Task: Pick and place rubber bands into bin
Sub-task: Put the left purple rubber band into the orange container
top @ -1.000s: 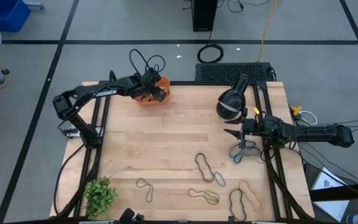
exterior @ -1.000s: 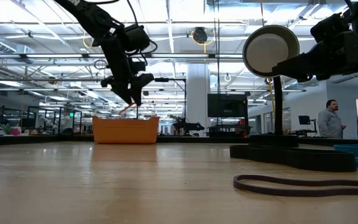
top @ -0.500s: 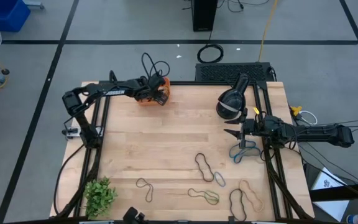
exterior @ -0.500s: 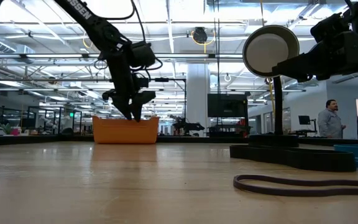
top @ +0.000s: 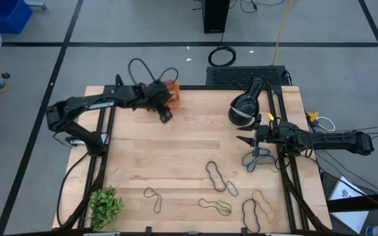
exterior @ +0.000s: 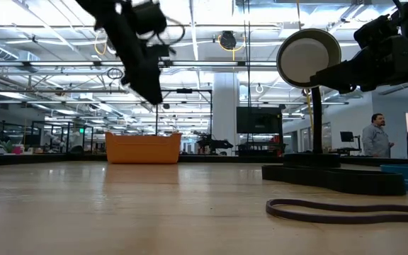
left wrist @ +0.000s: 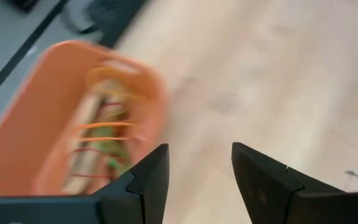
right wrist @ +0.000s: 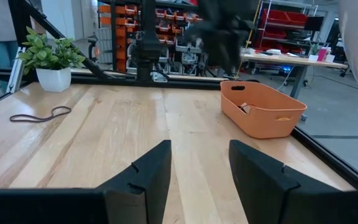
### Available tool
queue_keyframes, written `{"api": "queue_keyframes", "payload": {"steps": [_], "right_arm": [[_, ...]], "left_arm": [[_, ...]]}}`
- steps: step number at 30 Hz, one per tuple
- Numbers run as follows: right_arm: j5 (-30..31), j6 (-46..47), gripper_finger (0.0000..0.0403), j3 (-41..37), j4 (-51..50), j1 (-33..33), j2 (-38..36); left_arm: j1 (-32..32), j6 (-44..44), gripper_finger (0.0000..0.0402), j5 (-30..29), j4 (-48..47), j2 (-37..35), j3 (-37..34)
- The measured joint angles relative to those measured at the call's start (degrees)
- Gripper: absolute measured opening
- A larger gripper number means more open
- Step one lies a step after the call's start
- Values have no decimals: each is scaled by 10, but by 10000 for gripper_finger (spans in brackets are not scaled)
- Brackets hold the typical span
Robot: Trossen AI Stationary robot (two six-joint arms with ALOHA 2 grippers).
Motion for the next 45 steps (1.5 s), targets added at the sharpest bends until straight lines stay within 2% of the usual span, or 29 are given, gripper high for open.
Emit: {"api": "queue_keyframes", "payload": {"steps": [5, 9, 14, 20, 23, 28, 34, 45], "right_arm": [[0, 0, 155, 0, 0, 0, 0], [0, 0, 155, 0, 0, 0, 0], [0, 0, 155, 0, 0, 0, 0], [0, 15, 155, 0, 0, 0, 0], [0, 15, 155, 0, 0, 0, 0], [0, 15, 155, 0, 0, 0, 0], [0, 16, 155, 0, 0, 0, 0], [0, 16, 155, 0, 0, 0, 0]], "left_arm": [[-132, 5, 182, 8, -76, -40, 0], [-244, -33, 182, 23, -127, -44, 0], [-384, -45, 182, 45, -109, -31, -23], [-519, -94, 182, -19, -63, 17, -42], [-552, -129, 182, -46, -10, 60, -42], [-576, -136, 182, -28, 71, 136, -42], [-591, -191, 182, -4, 51, 185, -42], [-610, -240, 182, 10, 31, 214, -39]]}}
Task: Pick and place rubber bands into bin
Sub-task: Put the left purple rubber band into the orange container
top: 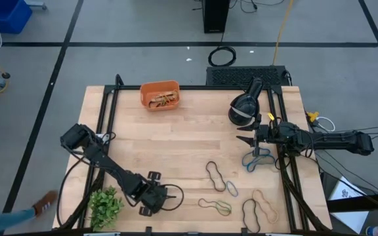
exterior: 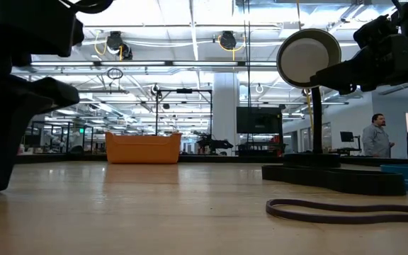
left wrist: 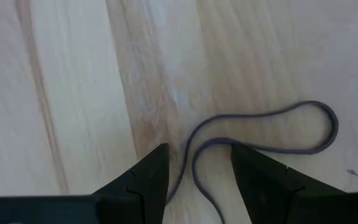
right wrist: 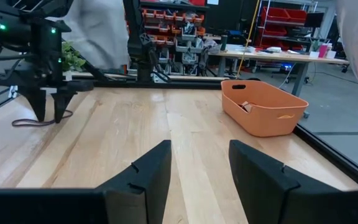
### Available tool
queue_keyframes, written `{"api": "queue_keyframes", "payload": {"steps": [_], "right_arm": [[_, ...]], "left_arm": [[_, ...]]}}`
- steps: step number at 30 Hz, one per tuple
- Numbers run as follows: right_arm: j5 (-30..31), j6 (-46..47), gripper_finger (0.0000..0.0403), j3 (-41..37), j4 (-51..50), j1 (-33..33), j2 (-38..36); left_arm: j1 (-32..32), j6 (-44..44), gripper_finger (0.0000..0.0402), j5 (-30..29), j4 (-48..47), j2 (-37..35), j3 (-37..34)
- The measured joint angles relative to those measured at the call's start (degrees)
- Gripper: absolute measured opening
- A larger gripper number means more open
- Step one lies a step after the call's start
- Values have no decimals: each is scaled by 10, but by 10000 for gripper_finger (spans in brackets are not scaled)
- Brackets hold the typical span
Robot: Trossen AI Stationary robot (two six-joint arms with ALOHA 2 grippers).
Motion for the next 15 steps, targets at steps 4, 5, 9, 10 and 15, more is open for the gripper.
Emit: {"api": "queue_keyframes", "payload": {"steps": [4, 5, 9, 10, 15], "right_arm": [[0, 0, 155, 0, 0, 0, 0], [0, 0, 155, 0, 0, 0, 0], [0, 0, 155, 0, 0, 0, 0], [0, 0, 155, 0, 0, 0, 0], [0, 0, 155, 0, 0, 0, 0]], "left_arm": [[1, -41, 182, -6, 1, 0, 0], [1, -46, 182, -6, 1, 1, 0], [1, -54, 182, -4, 3, 1, -1], [1, -51, 182, -4, 3, 1, -1], [2, 1, 182, -2, 4, 1, -1]]}}
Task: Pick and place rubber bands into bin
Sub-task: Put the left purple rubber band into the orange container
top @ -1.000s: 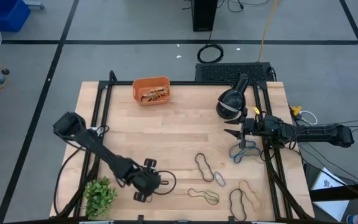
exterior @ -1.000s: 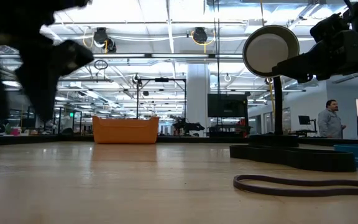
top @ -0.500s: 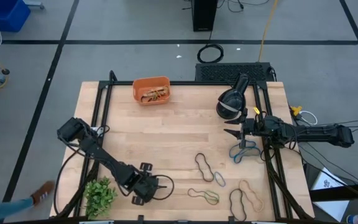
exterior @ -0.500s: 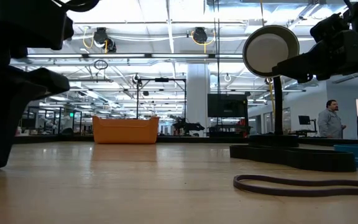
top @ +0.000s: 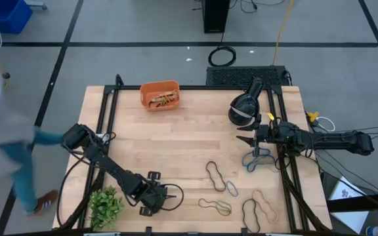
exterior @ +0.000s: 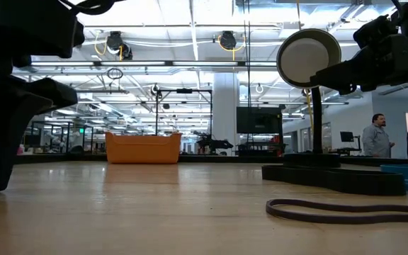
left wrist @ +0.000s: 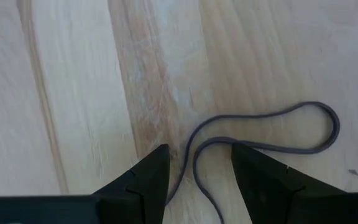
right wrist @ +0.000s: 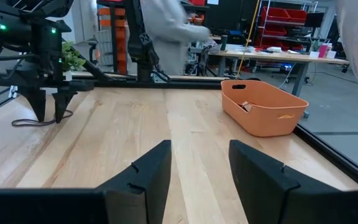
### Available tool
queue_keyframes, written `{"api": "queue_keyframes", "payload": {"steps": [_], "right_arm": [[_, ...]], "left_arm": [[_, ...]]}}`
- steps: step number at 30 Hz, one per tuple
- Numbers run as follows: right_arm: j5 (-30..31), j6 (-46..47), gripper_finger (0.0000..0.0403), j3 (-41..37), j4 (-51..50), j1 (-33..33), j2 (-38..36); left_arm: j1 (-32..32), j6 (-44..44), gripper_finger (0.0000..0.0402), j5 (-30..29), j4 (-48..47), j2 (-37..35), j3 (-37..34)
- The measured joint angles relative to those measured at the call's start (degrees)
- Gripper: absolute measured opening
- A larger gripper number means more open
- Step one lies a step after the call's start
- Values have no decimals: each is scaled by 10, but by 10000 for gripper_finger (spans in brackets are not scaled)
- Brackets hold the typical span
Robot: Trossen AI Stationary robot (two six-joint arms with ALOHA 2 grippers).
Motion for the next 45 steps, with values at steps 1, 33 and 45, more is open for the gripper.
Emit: {"api": "queue_keyframes", "payload": {"steps": [1, 33, 45], "right_arm": [[0, 0, 155, 0, 0, 0, 0], [0, -1, 155, 0, 0, 0, 0], [0, -1, 155, 0, 0, 0, 0]], "left_arm": [[0, 2, 182, 0, 0, 0, 0], [30, -16, 3, 14, -5, -58, 2], [138, 152, 3, -206, 82, -262, 9]]}}
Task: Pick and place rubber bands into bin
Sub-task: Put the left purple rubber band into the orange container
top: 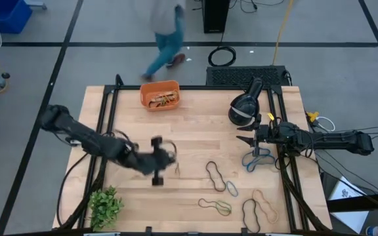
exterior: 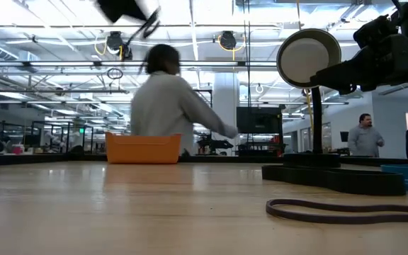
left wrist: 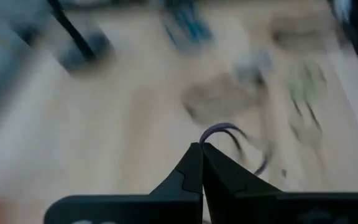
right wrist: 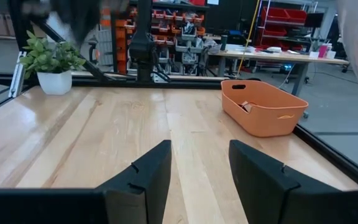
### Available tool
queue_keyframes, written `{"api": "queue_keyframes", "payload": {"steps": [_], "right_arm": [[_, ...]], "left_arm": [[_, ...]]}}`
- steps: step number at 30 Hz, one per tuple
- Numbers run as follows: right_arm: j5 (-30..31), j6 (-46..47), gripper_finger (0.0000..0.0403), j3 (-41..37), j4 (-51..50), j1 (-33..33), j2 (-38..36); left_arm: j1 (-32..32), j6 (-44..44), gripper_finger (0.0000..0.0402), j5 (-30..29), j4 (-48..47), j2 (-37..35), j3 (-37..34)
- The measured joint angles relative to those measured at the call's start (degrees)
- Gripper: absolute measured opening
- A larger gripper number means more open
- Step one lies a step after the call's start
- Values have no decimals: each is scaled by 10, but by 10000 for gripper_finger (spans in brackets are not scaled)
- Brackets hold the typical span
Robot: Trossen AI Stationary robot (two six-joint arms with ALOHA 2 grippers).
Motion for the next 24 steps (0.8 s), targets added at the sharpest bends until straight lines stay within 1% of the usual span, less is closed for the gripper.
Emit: {"api": "queue_keyframes", "payload": {"steps": [2, 5, 8, 10, 13, 18, 21, 24], "right_arm": [[0, -1, 155, 0, 0, 0, 0], [0, -1, 155, 0, 1, 0, 0], [0, -2, 155, 0, 1, 0, 0], [0, -2, 155, 0, 1, 0, 0], [0, -2, 155, 0, 0, 0, 0], [0, -3, 155, 0, 0, 0, 0], [0, -4, 155, 0, 0, 0, 0], [0, -4, 155, 0, 0, 0, 0]], "left_arm": [[25, 52, 4, -42, 32, -32, 0], [68, 134, 4, -107, 107, -60, 1], [122, 183, 3, -139, 163, -75, 1], [166, 193, 3, -140, 178, -78, 1], [237, 196, 3, -137, 165, -79, 1], [360, 143, 2, -130, 100, -56, 0], [419, 115, 2, -99, 79, -29, 1], [462, 90, 2, -71, 70, 15, 1]]}}
